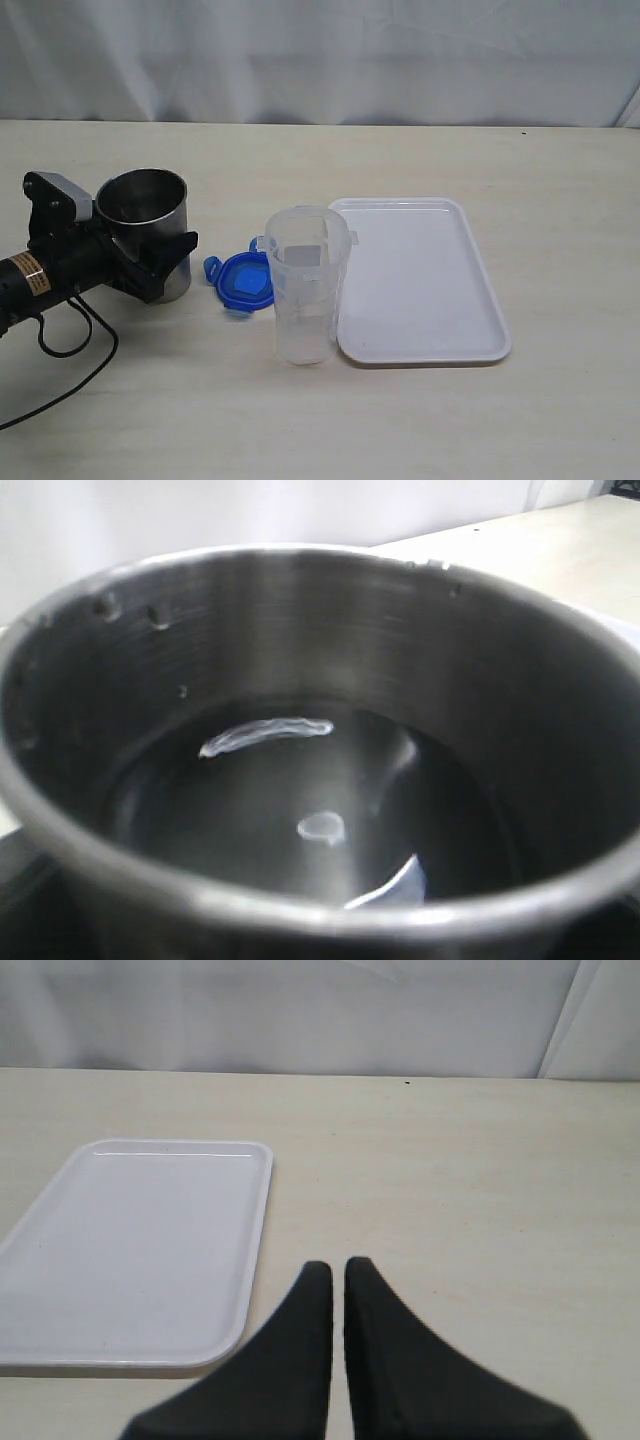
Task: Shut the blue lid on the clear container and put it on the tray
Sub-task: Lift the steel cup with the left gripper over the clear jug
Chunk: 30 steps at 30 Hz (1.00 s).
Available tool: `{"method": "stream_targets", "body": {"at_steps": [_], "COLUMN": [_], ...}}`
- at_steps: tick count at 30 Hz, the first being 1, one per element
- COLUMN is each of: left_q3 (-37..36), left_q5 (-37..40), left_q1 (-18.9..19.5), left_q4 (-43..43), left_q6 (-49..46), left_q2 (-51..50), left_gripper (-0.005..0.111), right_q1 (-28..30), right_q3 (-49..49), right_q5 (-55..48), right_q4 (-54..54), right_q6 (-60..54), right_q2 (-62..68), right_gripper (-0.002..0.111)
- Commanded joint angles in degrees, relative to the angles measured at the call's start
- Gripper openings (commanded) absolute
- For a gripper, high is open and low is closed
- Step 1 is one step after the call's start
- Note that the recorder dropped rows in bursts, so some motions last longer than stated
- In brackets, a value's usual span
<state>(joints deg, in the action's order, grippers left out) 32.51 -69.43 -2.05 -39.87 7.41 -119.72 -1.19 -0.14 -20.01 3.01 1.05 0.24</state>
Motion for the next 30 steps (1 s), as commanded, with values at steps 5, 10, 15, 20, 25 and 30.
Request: {"method": "stream_targets", "body": {"at_steps": [5,10,15,20,25,30], "left_q3": [0.3,0.3,0.3,0.3,0.3,1.0], "left_q5": [-0.5,-0.5,-0.5,-0.5,-0.5,-0.5], "left_q1": [0.0,0.0,0.0,0.0,0.0,0.0], "left_q4": [-1.4,-1.3,-1.6,-3.4,-4.4,-4.4], "left_q6": [3.2,3.2,3.3,4.9,6.3,7.7], "left_q2": [0.4,1.9,5.3,6.8,9.3,13.0], "left_gripper": [0.0,0.0,0.0,0.0,0.0,0.0], "right_q1": [0.3,0.3,0.3,0.3,0.3,0.3], "right_q3": [0.1,0.1,0.1,0.1,0.1,0.1], "right_q5": [0.3,0.3,0.3,0.3,0.3,0.3], "right_q4": [0.4,0.4,0.4,0.4,0.4,0.4], "right_q6": [-0.3,-0.3,-0.3,-0.3,-0.3,-0.3], "right_q2": [-0.2,-0.2,-0.2,-0.2,-0.2,-0.2], "right_gripper": [0.005,0.005,0.005,0.005,0.005,0.005]}}
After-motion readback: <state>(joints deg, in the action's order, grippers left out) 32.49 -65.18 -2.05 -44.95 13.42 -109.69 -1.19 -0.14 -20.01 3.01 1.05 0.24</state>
